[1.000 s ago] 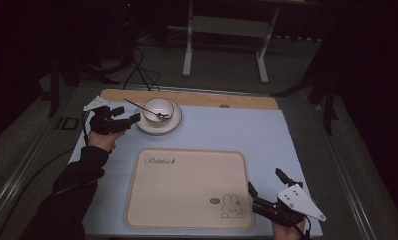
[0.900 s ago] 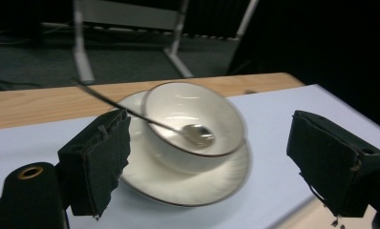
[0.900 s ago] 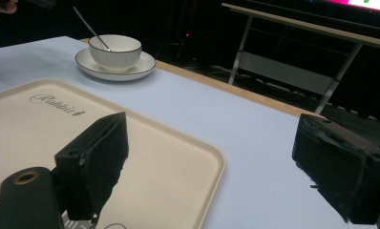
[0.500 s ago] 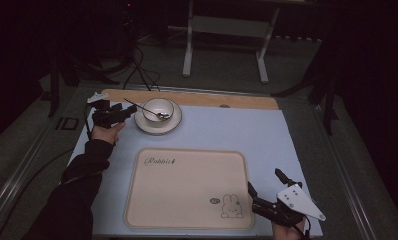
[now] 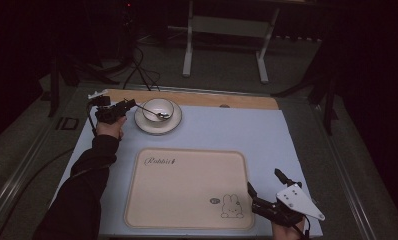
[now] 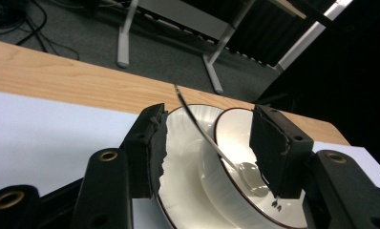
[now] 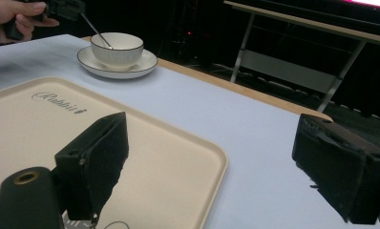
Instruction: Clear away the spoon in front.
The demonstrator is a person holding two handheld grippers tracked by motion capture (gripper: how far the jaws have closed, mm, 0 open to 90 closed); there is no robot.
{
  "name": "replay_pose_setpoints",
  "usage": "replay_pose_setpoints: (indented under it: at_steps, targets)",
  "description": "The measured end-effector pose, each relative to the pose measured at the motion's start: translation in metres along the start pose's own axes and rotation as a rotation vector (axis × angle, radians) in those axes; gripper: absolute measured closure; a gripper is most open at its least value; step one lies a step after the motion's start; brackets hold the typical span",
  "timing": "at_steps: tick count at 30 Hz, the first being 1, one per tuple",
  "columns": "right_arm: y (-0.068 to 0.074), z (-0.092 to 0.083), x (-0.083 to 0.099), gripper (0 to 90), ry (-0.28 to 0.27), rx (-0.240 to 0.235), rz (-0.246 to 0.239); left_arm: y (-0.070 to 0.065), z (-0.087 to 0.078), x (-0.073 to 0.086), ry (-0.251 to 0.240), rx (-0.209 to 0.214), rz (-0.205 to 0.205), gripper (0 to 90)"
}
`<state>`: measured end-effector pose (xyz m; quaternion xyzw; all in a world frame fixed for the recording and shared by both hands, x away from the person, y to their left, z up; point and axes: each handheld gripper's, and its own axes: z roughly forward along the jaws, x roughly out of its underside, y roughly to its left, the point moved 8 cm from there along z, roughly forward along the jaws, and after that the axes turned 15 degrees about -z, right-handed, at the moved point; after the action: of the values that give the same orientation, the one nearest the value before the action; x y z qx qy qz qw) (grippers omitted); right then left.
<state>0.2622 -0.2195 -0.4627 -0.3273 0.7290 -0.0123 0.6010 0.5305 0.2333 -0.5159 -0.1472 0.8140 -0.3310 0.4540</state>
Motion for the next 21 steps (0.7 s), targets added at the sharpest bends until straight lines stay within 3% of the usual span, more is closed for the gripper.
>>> replay_pose_setpoints:
  at_steps: [6, 10, 17, 19, 21]
  targets:
    - [-0.001, 0.0, 0.001, 12.0, 0.001, -0.002, 0.003, 0.005, 0.005, -0.002, -0.048, 0.015, -0.066, 55.3]
    - [-0.001, 0.0, 0.001, 12.0, 0.0, -0.001, 0.004, 0.008, 0.009, -0.003, -0.047, 0.019, -0.094, 59.3]
    - [-0.001, 0.001, 0.001, 12.0, 0.003, -0.004, 0.004, 0.009, 0.017, -0.002, -0.033, 0.028, -0.109, 69.2]
    - [-0.001, 0.001, 0.001, 12.0, 0.003, -0.004, 0.006, 0.009, 0.019, -0.001, -0.036, 0.016, -0.097, 71.5]
    - [-0.001, 0.001, 0.001, 12.0, 0.003, -0.005, 0.007, 0.009, 0.02, -0.002, -0.041, 0.027, -0.12, 74.9]
